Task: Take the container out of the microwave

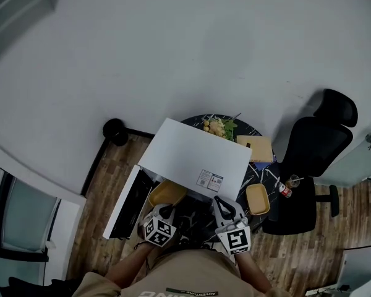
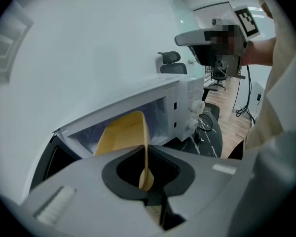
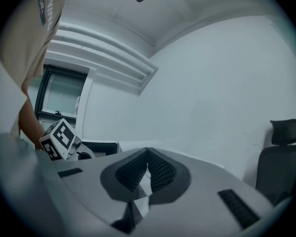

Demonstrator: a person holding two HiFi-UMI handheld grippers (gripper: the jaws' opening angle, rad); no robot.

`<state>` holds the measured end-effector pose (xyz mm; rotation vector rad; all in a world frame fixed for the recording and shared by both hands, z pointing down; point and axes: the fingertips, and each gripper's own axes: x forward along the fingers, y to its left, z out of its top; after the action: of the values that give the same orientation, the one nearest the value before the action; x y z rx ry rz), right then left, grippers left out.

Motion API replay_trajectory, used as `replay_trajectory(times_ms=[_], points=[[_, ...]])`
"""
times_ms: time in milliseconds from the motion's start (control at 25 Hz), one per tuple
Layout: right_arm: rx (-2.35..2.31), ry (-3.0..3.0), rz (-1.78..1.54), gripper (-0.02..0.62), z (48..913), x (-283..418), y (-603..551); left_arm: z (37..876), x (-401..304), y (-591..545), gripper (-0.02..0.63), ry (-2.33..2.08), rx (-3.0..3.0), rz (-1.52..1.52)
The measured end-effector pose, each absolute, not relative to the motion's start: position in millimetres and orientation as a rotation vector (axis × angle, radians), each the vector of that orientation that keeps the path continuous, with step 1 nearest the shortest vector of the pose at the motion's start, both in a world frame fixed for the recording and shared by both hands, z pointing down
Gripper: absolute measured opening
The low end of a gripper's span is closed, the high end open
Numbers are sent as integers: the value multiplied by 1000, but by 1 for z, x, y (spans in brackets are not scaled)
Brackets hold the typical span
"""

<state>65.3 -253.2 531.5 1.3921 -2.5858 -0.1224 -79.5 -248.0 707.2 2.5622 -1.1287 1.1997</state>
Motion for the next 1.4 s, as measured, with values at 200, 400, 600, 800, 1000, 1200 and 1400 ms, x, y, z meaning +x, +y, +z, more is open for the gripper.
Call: replay_trajectory(times_ms=[200, 400, 600, 800, 1000, 1200, 1400], points=[[1373, -2586, -128, 8, 531, 62, -251, 695, -85, -235, 25, -1148, 2545, 1160], [1381, -2597, -128, 8, 527, 57, -251, 686, -101, -217, 25, -1148, 2530, 1161], [1372, -2588, -134, 8, 529, 57, -248, 674, -118, -203, 25, -1158, 2512, 1152], [1367, -2583, -119, 8, 534, 57, -245, 665, -127, -194, 25, -1166, 2515, 1163], [1330, -2563, -122, 8, 538, 57, -239, 655, -131, -186, 25, -1172, 2521, 1157], [1341, -2555, -96, 8, 541, 62, -237, 643, -130, -186, 25, -1170, 2539, 1139], [1353, -2564, -96, 8, 537, 62, -235, 614, -119, -193, 25, -1169, 2602, 1079]])
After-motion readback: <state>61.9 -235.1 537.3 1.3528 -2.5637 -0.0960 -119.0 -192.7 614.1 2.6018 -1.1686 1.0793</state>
